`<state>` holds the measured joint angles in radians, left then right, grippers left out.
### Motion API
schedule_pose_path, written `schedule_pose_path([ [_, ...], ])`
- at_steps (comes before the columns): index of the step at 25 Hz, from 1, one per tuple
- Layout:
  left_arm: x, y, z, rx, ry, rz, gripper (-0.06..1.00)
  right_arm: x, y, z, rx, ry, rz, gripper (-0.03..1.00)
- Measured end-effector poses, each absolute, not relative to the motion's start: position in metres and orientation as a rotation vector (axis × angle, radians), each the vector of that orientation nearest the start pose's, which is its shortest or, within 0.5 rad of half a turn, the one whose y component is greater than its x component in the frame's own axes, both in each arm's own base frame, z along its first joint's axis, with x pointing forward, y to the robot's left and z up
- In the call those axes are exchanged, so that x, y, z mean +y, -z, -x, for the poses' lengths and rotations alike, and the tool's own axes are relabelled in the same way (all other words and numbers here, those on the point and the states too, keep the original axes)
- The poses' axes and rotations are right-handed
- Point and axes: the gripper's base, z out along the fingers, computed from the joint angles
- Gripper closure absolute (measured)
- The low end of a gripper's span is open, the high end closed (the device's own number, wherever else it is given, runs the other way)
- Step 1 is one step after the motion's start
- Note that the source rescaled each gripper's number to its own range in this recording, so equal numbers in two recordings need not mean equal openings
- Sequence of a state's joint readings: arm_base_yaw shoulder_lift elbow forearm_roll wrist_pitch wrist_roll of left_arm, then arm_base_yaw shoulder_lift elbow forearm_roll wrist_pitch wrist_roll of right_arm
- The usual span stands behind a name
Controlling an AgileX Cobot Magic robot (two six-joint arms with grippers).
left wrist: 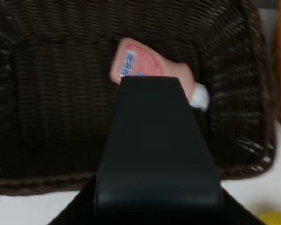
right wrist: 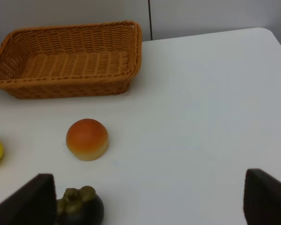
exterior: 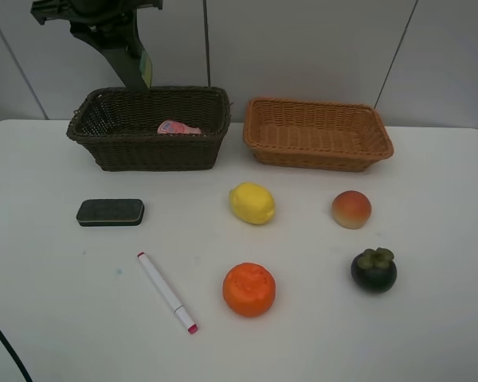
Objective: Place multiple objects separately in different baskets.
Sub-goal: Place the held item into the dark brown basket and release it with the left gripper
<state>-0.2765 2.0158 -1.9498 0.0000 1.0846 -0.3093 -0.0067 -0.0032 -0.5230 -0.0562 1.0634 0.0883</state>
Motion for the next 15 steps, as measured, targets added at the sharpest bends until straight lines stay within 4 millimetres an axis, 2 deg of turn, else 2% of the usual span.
schedule_pose_path([
  [2, -0.099, -0.297, -0.448, 2.641, 0.154, 0.066, 0.6, -0.004, -0.283, 0.008, 2.017, 0.015, -0.099, 0.13],
  [5, -0.08, -0.271, -0.465, 2.649, 0.121, 0.086, 0.6, -0.004, -0.283, 0.008, 2.017, 0.015, -0.099, 0.13],
  [8, -0.076, -0.243, -0.478, 2.667, 0.083, 0.044, 0.6, -0.004, -0.283, 0.008, 2.017, 0.015, -0.099, 0.13],
  [11, -0.077, -0.223, -0.486, 2.674, 0.052, -0.074, 0.59, -0.004, -0.283, 0.008, 2.017, 0.015, -0.099, 0.13],
  [12, -0.077, -0.218, -0.487, 2.681, 0.045, -0.101, 0.51, -0.004, -0.283, 0.008, 2.017, 0.015, -0.099, 0.13],
  [14, -0.077, -0.212, -0.488, 2.693, 0.033, -0.144, 0.21, -0.004, -0.283, 0.008, 2.017, 0.015, -0.099, 0.13],
  [15, -0.077, -0.211, -0.488, 2.697, 0.029, -0.159, 0.09, -0.004, -0.283, 0.008, 2.017, 0.015, -0.099, 0.13],
])
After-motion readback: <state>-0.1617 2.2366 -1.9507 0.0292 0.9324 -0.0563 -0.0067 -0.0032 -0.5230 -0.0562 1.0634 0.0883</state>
